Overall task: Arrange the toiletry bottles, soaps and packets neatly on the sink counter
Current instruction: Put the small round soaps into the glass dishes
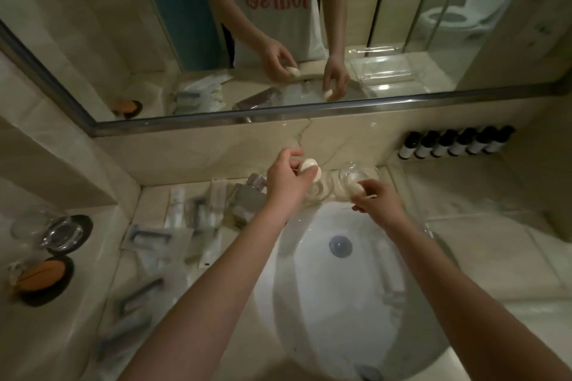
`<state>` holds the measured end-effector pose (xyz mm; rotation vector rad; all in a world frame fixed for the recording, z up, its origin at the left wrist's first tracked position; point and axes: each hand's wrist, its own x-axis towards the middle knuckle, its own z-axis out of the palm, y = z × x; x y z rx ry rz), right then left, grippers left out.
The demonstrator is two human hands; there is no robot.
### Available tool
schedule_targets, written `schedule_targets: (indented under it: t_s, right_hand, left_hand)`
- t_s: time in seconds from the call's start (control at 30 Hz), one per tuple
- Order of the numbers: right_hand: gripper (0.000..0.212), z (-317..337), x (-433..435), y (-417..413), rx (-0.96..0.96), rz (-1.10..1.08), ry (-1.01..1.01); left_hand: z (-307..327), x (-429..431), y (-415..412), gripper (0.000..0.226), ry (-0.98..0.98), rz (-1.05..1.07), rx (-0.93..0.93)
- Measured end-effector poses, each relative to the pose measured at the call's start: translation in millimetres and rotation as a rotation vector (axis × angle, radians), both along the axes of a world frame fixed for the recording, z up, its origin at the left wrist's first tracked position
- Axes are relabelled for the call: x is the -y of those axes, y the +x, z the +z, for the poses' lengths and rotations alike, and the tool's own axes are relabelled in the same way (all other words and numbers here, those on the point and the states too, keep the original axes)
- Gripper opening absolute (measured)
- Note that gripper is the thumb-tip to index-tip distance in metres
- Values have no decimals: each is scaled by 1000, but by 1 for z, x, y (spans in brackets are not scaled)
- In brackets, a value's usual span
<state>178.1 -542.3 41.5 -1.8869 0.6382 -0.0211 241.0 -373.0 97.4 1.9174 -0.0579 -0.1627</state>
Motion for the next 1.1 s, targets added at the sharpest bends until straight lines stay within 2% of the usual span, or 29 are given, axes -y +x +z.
schedule_targets:
  t_s: [0.07,0.2,0.4,0.5,0.57,0.63,0.77,0.9,1.1]
  right_hand:
    - [25,-7,25,4,-46,7,-86]
    - [27,-23,64,30,-85,126,-387]
    - [33,-51,87,68,-89,452,-886]
    - [33,-62,90,70,-105,582,-1054]
    - [36,-63,92,68,-109,627,-1052]
    - [40,-60,97,65,-137,638,-955]
    - [52,-53,106,66,-136,603,-771]
    - [45,-49,105,78,-212,659,-832]
    - [38,-45,106,85,-224,665,-900]
  left_hand:
    - [-9,22,-2,24,24,-21,-57]
    - [-27,47,-1,12,74,10,-118]
    - [-44,57,16,15,140,91,-127]
    - [-53,62,25,16,189,98,-140]
    - [-58,68,30,23,206,100,-149]
    - [-65,77,34,30,214,94,-176]
    - [-78,97,41,15,241,58,-187]
    - [-90,112,52,28,236,32,-222]
    - [-104,136,67,17,318,-38,-232]
